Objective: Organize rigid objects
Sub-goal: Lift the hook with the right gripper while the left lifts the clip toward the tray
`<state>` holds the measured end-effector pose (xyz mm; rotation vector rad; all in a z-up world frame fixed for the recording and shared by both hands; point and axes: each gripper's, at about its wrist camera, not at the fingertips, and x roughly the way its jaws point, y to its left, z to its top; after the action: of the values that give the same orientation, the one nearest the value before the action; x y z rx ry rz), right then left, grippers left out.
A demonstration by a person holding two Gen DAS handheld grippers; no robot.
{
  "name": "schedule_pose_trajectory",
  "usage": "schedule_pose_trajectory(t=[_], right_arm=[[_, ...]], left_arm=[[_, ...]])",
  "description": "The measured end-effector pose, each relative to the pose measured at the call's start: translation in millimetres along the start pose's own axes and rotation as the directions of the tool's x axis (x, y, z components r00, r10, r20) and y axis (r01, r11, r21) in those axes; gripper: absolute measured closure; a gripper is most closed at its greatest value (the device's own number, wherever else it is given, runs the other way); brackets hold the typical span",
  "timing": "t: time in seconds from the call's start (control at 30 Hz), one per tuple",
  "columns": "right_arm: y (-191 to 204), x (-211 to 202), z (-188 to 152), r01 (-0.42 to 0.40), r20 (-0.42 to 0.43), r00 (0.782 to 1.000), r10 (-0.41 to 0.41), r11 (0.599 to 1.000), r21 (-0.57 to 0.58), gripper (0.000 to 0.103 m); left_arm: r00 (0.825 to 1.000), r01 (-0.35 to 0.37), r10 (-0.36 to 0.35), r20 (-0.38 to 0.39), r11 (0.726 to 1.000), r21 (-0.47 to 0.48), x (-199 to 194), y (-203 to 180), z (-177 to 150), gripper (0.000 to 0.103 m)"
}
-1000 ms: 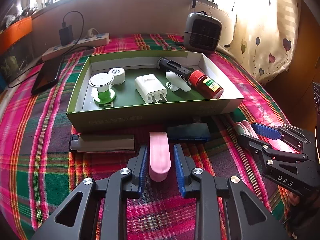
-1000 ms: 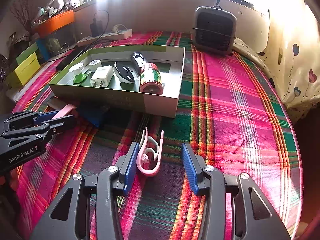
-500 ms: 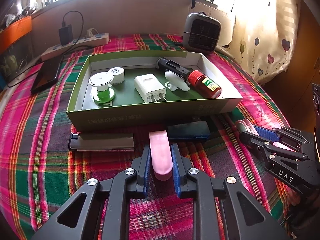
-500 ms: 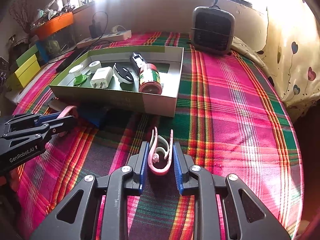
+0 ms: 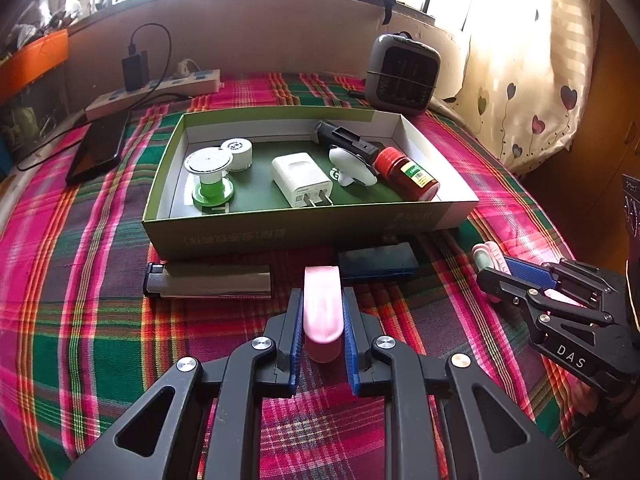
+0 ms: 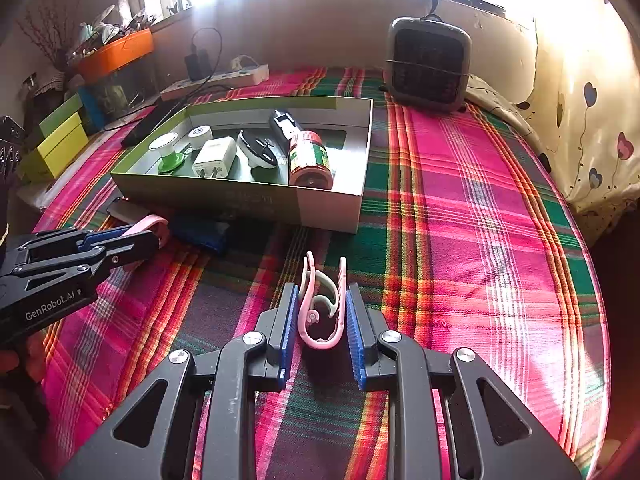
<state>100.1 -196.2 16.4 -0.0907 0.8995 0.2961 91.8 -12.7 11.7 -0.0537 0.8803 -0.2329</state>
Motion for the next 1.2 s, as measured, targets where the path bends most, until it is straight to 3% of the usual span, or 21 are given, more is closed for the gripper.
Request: schedule_pose_trajectory(t=[0.6, 1.2], right_arm=[[6, -13, 4, -0.030, 0.029, 0.999, 0.030, 1.000, -0.001, 0.079], [19, -20, 30, -0.076, 0.070, 0.995, 0.078, 0.997, -0.030, 0.079]], left_arm=[[1.000, -0.002, 0.002, 0.031, 1.000, -0.005, -16, 6, 6, 0.086], [0.997, 0.022, -0.021, 0.068, 1.000, -0.015, -26, 17, 34, 0.086]])
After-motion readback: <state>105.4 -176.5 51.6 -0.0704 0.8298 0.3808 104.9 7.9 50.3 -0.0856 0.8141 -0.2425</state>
